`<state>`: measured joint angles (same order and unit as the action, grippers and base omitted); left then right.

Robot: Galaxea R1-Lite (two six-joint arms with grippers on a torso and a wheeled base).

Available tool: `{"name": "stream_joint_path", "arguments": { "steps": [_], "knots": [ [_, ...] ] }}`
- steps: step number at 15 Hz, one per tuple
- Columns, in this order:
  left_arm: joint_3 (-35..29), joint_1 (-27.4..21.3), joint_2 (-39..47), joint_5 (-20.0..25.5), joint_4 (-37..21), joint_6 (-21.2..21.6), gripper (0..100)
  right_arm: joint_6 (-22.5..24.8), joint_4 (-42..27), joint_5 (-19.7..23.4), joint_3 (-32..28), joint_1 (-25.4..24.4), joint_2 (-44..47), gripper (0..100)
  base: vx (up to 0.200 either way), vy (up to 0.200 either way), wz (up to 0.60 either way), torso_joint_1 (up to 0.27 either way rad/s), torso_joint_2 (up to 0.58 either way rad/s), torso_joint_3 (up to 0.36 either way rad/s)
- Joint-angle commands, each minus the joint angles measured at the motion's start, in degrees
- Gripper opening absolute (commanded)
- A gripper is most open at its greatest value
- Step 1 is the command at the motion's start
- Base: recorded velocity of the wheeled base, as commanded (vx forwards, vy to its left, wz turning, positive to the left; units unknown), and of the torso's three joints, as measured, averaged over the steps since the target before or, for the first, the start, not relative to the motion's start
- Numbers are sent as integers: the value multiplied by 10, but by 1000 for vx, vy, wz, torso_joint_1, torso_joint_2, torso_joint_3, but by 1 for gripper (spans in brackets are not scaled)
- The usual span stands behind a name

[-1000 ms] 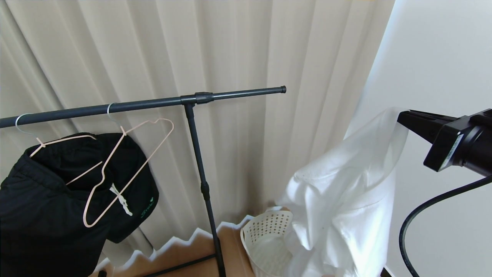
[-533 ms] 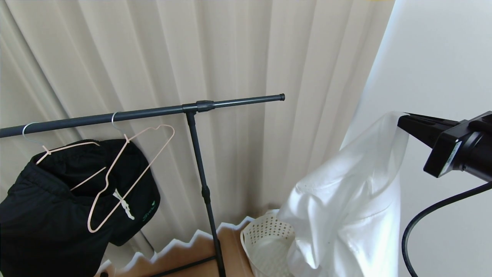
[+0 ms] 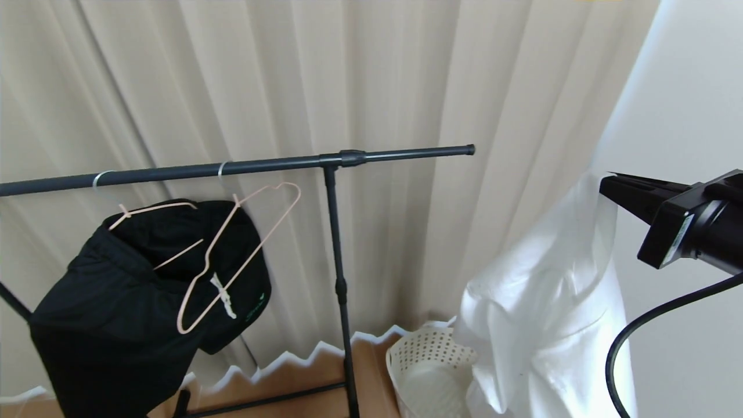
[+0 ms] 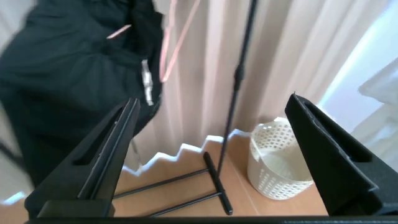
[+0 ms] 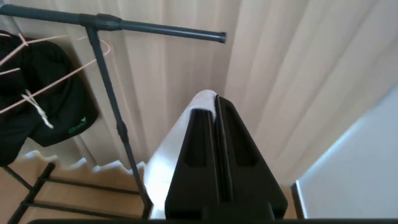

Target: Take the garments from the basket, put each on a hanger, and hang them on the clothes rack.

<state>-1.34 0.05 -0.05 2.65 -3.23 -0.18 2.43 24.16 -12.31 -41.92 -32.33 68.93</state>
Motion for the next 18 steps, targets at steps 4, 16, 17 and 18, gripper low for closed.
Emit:
{"name": "stream_joint_path", "arguments": {
  "steps": [4, 16, 17, 18],
  "knots": [
    [0, 0, 0, 1, 0, -1, 100, 1, 2, 0, 0, 0, -8, 0, 0, 0, 0, 0, 0, 0],
    [-1, 0, 0, 1, 0, -3, 100, 2, 1, 1, 4, 0, -7, 0, -83, 100, 0, 1, -1, 5],
    [-1, 0, 0, 1, 0, -3, 100, 2, 1, 0, 4, 0, -7, 0, 0, 200, 0, 17, 2, 2],
    [-1, 0, 0, 1, 0, -3, 100, 2, 1, 1, 4, 0, -7, 0, 0, 200, 0, 17, 2, 2]
  ]
}}
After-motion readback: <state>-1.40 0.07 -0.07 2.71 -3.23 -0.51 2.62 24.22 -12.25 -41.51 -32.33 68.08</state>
